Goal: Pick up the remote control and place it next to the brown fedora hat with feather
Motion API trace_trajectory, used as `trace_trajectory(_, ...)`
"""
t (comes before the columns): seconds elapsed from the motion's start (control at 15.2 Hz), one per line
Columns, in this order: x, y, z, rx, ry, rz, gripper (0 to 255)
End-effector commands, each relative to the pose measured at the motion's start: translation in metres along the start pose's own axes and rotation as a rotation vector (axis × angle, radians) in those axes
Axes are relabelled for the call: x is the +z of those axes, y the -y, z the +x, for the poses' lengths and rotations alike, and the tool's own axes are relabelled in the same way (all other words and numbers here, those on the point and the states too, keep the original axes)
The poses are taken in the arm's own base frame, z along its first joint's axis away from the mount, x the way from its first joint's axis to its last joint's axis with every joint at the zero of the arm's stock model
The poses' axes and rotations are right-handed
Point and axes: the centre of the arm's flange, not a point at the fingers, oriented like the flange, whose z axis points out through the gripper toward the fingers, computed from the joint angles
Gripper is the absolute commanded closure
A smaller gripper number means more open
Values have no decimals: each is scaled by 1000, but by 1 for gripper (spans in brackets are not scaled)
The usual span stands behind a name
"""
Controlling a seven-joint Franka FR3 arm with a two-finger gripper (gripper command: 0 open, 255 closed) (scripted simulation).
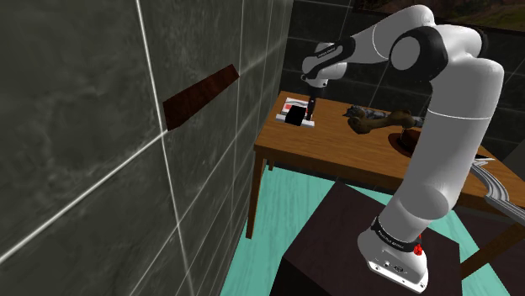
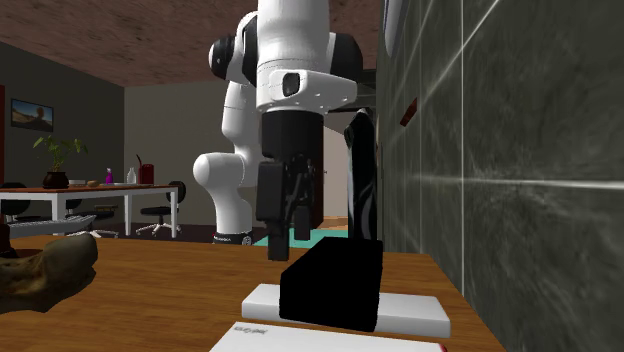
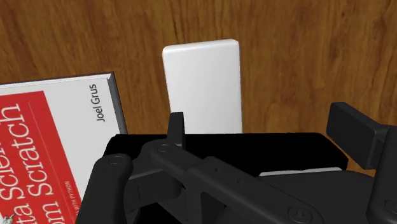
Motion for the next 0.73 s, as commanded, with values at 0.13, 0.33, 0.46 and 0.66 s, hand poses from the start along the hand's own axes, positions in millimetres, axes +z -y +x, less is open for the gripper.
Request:
trace_trajectory(0.13,15,-25,9,-20,-5,-9,0)
trace_trajectory(0.33,31,-25,9,-20,-5,-9,0)
trace_trajectory(0.46,41,-25,9,-20,-5,-9,0)
trace_trajectory(0.66,50,-25,9,-20,-5,-9,0)
